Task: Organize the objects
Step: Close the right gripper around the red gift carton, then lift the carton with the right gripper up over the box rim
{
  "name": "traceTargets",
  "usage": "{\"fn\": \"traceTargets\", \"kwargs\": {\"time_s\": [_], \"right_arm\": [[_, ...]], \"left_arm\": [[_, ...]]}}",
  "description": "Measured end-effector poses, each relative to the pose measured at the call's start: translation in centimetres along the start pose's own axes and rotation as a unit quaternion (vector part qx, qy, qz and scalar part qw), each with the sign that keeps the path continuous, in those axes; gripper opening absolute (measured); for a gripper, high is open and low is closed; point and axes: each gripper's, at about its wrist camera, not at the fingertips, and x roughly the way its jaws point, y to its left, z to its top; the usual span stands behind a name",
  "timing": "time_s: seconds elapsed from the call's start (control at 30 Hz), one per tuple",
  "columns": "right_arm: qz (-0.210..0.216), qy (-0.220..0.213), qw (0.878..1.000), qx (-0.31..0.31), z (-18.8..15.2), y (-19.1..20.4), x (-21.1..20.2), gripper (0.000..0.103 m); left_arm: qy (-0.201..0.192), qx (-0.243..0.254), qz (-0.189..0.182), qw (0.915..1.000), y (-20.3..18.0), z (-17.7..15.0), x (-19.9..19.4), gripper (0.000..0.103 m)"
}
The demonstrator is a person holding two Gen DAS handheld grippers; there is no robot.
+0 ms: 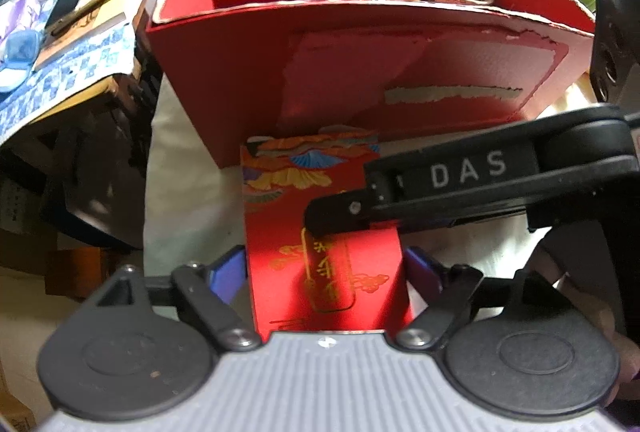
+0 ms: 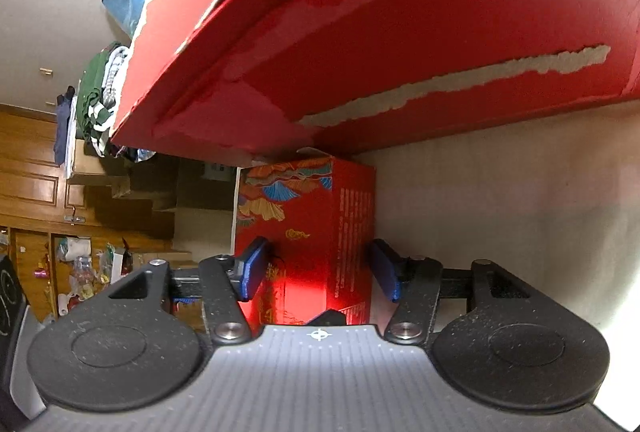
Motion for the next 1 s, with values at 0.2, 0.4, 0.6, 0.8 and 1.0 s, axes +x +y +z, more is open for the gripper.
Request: {"fn": "traceTargets", "kwargs": {"time_s": [0.2, 0.4, 0.6, 0.8, 1.0], "right_arm": [[0.0, 0.001, 1.0, -0.007, 0.1, -0.1, -0.7, 0.058], [-0.003, -0.001, 1.0, 0.0, 0.0, -0.7, -1.8, 0.057], [-0.012, -0.025, 0.999, 0.023, -0.6, -2.1, -4.0, 0.057], [-0.029, -0.065, 0.996, 0.057, -1.7, -4.3, -7.2, 0.057], [-0.044, -0.113, 0.988, 0.1, -2.8, -6.8, -11.0, 0.057]], "left_arm": [[0.002, 0.007, -0.005, 1.0, -0.2, 0.2, -0.1, 0.083], [0.008, 0.045, -0.012, 0.9989, -1.4, 0.6, -0.4, 0.083], [0.005, 0.106, -0.026, 0.9941, -4.2, 0.9, -0.6, 0.083], [0.0, 0.176, -0.051, 0.983, -7.9, 1.3, -0.7, 0.082], [-0.013, 0.255, -0.081, 0.9634, -12.1, 1.8, -1.1, 0.082]]}}
